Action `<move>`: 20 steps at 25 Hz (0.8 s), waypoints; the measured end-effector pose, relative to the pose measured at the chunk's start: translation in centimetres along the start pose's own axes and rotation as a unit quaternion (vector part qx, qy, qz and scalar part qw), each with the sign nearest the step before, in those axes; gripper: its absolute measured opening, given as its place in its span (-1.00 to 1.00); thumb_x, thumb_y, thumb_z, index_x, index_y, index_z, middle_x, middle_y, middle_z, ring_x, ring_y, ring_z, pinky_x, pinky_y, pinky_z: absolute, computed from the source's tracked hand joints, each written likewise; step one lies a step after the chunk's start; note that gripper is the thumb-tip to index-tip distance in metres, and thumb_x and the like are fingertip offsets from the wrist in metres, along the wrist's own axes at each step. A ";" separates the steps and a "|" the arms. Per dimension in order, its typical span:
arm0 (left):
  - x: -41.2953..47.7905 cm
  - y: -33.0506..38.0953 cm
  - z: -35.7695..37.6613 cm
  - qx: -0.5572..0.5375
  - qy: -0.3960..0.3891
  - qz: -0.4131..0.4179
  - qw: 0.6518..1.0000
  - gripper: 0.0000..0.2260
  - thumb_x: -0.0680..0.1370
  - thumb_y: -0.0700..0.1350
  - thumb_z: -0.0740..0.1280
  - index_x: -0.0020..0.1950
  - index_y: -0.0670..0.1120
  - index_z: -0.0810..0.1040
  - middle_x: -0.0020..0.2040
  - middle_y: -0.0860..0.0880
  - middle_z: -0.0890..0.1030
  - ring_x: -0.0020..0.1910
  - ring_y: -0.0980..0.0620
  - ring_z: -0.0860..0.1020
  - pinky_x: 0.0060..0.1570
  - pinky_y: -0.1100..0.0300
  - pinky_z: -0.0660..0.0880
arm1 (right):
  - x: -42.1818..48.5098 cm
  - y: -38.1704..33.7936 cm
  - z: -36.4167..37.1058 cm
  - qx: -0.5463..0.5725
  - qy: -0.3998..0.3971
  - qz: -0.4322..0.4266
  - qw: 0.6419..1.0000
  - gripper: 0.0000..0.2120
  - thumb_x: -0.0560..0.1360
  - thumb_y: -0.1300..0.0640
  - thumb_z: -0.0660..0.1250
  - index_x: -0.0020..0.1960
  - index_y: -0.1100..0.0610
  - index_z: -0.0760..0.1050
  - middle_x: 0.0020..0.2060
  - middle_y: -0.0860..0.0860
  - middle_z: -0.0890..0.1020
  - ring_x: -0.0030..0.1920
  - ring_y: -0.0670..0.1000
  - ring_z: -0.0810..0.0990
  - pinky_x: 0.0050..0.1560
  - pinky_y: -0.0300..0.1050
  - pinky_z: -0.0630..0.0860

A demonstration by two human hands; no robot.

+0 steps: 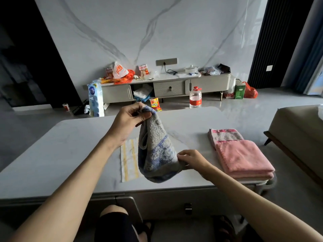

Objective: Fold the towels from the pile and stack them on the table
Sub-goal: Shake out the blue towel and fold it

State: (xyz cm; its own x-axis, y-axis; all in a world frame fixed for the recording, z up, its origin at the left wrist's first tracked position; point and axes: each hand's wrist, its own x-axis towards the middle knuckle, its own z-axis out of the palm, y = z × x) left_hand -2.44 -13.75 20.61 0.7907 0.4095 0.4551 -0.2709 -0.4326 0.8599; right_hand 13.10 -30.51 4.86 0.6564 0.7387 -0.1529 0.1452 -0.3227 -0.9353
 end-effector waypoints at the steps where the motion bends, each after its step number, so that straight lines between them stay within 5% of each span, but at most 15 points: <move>1: 0.0 -0.2 -0.2 0.016 0.008 -0.001 1.000 -0.69 0.51 -0.35 0.34 -0.27 0.04 0.65 -0.40 0.18 0.52 -0.38 0.28 0.38 -0.36 0.41 0.31 | 0.4 -0.2 0.4 0.006 0.010 0.002 1.000 -0.86 0.45 0.09 0.42 -0.08 0.16 0.66 -0.15 0.15 0.71 -0.13 0.09 0.68 0.01 0.12 0.64; 4: 0.0 -1.2 -1.2 0.018 0.047 -0.010 0.999 -0.64 0.53 -0.34 0.33 -0.29 0.09 0.66 -0.41 0.22 0.54 -0.41 0.31 0.41 -0.35 0.46 0.33 | 0.3 -1.2 1.8 -0.127 0.028 -0.030 0.991 -0.82 0.40 0.07 0.42 -0.01 0.05 0.63 -0.22 0.02 0.69 -0.21 -0.01 0.64 -0.24 -0.22 0.58; 6: -0.2 -1.9 -1.3 0.020 0.047 -0.010 0.999 -0.69 0.53 -0.34 0.33 -0.27 0.04 0.63 -0.41 0.21 0.52 -0.40 0.30 0.40 -0.35 0.47 0.32 | -0.3 -1.9 2.8 -0.248 0.020 -0.070 0.966 -0.79 0.41 0.09 0.35 0.03 0.01 0.61 -0.21 0.05 0.69 -0.21 0.03 0.64 -0.29 -0.21 0.51; 10: -0.3 -3.3 -1.7 0.071 0.049 -0.002 0.996 -0.82 0.52 -0.29 0.38 -0.21 -0.02 0.57 -0.36 0.17 0.50 -0.33 0.27 0.39 -0.25 0.41 0.34 | -1.0 -2.6 3.7 -0.568 0.058 -0.122 0.812 -0.78 0.48 0.10 0.28 0.07 0.11 0.60 0.02 0.09 0.66 0.06 0.16 0.62 -0.12 -0.08 0.42; 12: -0.2 -4.3 -2.6 0.103 0.065 -0.012 0.993 -0.80 0.51 -0.22 0.41 -0.24 0.06 0.57 -0.35 0.13 0.46 -0.32 0.21 0.36 -0.24 0.28 0.31 | -0.6 -2.6 2.6 -0.579 0.088 -0.086 0.806 -0.78 0.49 0.13 0.28 0.07 0.17 0.60 0.03 0.11 0.63 0.08 0.18 0.61 -0.14 -0.08 0.38; 15: -0.5 -5.9 -3.8 0.162 0.109 -0.032 0.980 -0.82 0.51 -0.13 0.43 -0.27 0.03 0.54 -0.39 0.10 0.39 -0.36 0.14 0.31 -0.27 0.18 0.25 | 0.9 -2.2 0.1 -0.416 0.132 0.032 0.899 -0.83 0.42 0.21 0.28 -0.09 0.26 0.60 -0.13 0.19 0.65 -0.12 0.21 0.64 -0.22 -0.08 0.47; 17: -0.8 -6.6 -4.2 0.169 0.156 -0.056 0.972 -0.85 0.52 -0.10 0.42 -0.22 -0.10 0.56 -0.40 0.07 0.40 -0.39 0.12 0.31 -0.29 0.17 0.25 | 2.0 -1.4 -1.6 -0.151 0.133 0.117 0.973 -0.86 0.41 0.30 0.28 -0.23 0.31 0.60 -0.29 0.19 0.65 -0.27 0.16 0.64 -0.21 -0.02 0.62; 18: -0.9 -7.0 -4.5 0.165 0.183 -0.069 0.967 -0.85 0.52 -0.09 0.42 -0.18 -0.13 0.58 -0.41 0.07 0.42 -0.42 0.15 0.32 -0.31 0.19 0.26 | 2.3 -1.2 -2.2 0.025 0.123 0.147 0.981 -0.84 0.43 0.37 0.25 -0.27 0.32 0.57 -0.32 0.17 0.63 -0.29 0.15 0.62 -0.19 0.02 0.65; 20: -1.1 -7.7 -5.1 0.156 0.227 -0.089 0.957 -0.87 0.52 -0.07 0.42 -0.16 -0.12 0.60 -0.44 0.11 0.45 -0.47 0.21 0.34 -0.35 0.24 0.27 | 2.2 -0.9 -3.1 0.362 0.078 0.182 0.911 -0.72 0.49 0.46 0.08 -0.28 0.29 0.48 -0.34 0.15 0.55 -0.29 0.14 0.54 -0.33 -0.04 0.59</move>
State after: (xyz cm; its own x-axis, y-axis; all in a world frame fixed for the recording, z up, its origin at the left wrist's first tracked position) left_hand -4.04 -6.80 14.65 0.4696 0.7754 0.4222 0.0794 -0.5134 0.8545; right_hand 16.75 -30.41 6.35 0.6685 0.5496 -0.5010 -0.5927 -0.0131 -0.8053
